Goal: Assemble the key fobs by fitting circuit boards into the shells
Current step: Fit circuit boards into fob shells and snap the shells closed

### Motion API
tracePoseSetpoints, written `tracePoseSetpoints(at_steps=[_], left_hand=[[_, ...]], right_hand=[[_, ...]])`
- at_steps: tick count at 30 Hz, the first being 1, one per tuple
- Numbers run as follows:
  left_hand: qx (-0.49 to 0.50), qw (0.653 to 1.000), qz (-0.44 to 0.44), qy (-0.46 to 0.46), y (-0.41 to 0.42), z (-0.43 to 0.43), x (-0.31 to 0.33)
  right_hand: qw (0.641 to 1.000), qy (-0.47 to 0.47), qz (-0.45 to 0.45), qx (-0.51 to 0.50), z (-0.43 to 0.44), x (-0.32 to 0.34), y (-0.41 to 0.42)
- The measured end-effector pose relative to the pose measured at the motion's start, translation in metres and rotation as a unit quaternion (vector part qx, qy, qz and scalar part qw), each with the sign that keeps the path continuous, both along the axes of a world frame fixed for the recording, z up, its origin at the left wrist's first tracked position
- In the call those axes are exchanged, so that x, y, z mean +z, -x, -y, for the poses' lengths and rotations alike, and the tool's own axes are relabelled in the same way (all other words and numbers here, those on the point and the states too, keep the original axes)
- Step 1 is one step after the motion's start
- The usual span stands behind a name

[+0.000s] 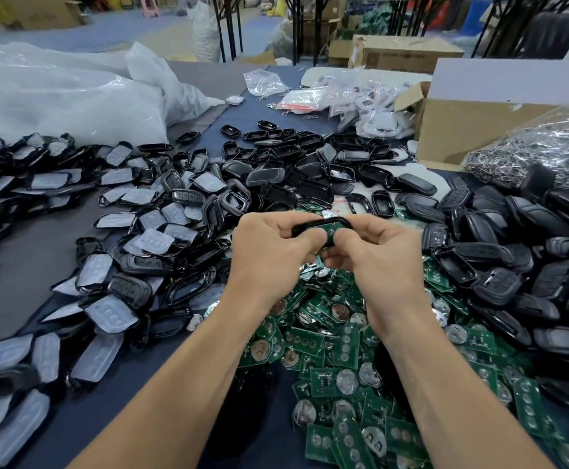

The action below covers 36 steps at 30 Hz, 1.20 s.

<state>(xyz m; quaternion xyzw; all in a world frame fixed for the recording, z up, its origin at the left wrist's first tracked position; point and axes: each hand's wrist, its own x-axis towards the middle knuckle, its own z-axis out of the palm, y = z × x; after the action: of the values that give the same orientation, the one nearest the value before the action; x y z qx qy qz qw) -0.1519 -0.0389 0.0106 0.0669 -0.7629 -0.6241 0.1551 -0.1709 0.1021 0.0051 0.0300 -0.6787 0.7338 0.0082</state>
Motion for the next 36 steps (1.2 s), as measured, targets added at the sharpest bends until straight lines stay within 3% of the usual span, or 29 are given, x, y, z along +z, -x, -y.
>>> tracePoseSetpoints(at_steps=[5,9,11,15,18,22,24,26,28,31,34,36], left_hand=[[-0.022,0.981,-0.029,0.193,-0.005,0.006,0.002],[0.001,0.969,-0.021,0.248,-0.007,0.012,0.008],[0.057,0.982,-0.016,0.181,-0.007,0.021,0.015],[0.19,0.976,-0.069,-0.078,-0.003,0.061,0.031],[0.273,0.925,-0.117,-0.237,-0.003,0.098,0.04],[0.381,0.838,-0.141,-0.365,-0.007,0.144,0.034],[0.409,0.815,-0.126,-0.391,-0.007,0.151,0.026],[0.415,0.811,-0.106,-0.398,-0.004,0.147,0.018],[0.405,0.816,-0.097,-0.4,0.0,0.142,0.013],[0.391,0.827,-0.089,-0.393,0.004,0.136,0.015],[0.364,0.846,-0.082,-0.382,0.006,0.124,0.018],[0.323,0.874,-0.061,-0.357,0.006,0.109,0.018]], right_hand=[[0.998,-0.06,-0.021,-0.01,-0.001,-0.004,0.0],[0.994,-0.104,-0.028,-0.03,0.002,0.002,-0.003],[0.986,-0.152,-0.053,-0.053,0.007,0.009,-0.007],[0.966,-0.23,-0.115,0.024,0.045,0.022,-0.008],[0.934,-0.312,-0.117,0.127,0.094,0.031,0.002],[0.841,-0.464,-0.168,0.223,0.162,0.03,0.026],[0.8,-0.521,-0.188,0.229,0.189,0.022,0.037],[0.782,-0.556,-0.183,0.215,0.204,0.017,0.042],[0.79,-0.551,-0.175,0.201,0.207,0.015,0.043],[0.85,-0.474,-0.164,0.163,0.193,0.019,0.04],[0.939,-0.317,-0.078,0.11,0.155,0.026,0.034],[0.979,-0.181,-0.01,0.093,0.116,0.029,0.028]])
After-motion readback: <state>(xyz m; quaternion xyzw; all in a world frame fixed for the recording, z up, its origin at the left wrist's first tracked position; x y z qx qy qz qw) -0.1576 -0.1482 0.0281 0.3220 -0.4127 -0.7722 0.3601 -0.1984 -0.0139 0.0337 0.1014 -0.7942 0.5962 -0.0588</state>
